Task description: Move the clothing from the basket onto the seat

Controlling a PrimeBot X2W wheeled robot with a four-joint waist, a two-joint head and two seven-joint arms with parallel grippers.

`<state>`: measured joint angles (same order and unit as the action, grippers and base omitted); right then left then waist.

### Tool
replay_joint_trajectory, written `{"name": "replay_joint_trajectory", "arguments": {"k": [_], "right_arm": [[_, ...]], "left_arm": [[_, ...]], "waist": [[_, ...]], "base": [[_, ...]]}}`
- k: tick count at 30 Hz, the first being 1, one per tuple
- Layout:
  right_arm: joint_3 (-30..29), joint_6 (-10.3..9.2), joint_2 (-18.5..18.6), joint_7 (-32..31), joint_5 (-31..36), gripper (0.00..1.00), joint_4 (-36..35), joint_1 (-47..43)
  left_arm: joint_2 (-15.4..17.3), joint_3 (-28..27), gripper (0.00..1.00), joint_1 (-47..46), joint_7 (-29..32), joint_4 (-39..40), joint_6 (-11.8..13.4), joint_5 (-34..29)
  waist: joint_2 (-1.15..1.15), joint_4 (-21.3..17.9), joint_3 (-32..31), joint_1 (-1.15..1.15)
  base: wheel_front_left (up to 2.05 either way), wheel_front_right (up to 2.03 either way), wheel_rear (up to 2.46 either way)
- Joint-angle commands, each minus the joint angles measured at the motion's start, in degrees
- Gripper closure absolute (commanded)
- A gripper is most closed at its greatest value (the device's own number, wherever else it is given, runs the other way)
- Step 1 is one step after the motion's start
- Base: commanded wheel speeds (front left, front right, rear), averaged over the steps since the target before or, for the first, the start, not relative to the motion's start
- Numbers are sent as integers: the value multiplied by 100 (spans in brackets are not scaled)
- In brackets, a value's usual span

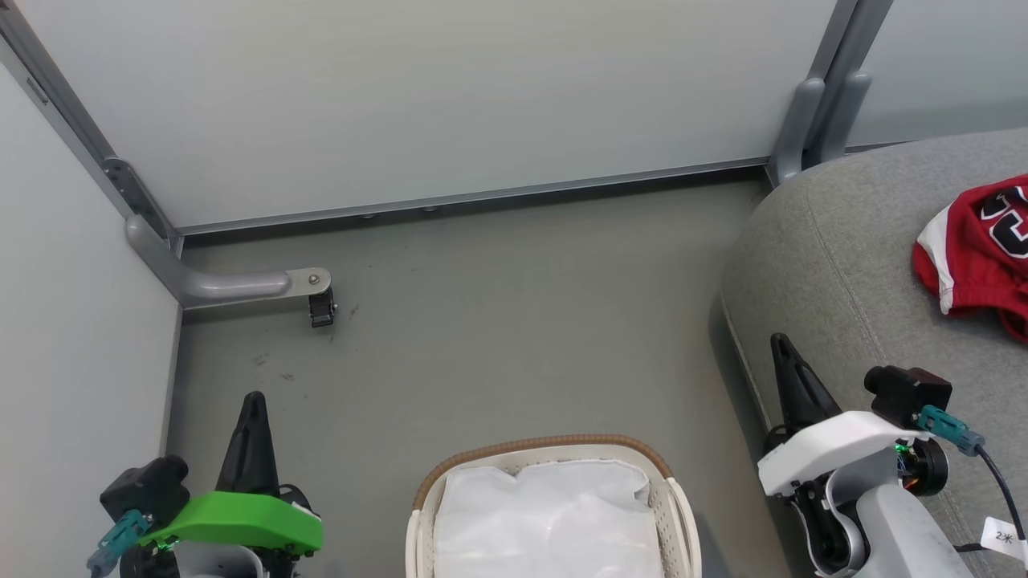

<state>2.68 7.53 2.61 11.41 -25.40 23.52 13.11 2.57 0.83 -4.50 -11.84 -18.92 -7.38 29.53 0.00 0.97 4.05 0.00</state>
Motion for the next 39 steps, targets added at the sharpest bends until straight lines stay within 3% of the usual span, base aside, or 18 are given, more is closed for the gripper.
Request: {"name": "replay_joint_trajectory", "arguments": {"k": [1,39], "right_arm": [[-45,-1,25,-56,-243,100,-130,14],[-452,-3,32,-856,-3217,100,-527,-316]], "left_arm": [[47,-40,100,-64,44,104,-2,248],[100,-300,100,-135,822,298,-8,3086]], "waist": [[0,-1,-5,0],[0,-33,-134,0]], "base": [[0,0,0],[0,0,0]]}}
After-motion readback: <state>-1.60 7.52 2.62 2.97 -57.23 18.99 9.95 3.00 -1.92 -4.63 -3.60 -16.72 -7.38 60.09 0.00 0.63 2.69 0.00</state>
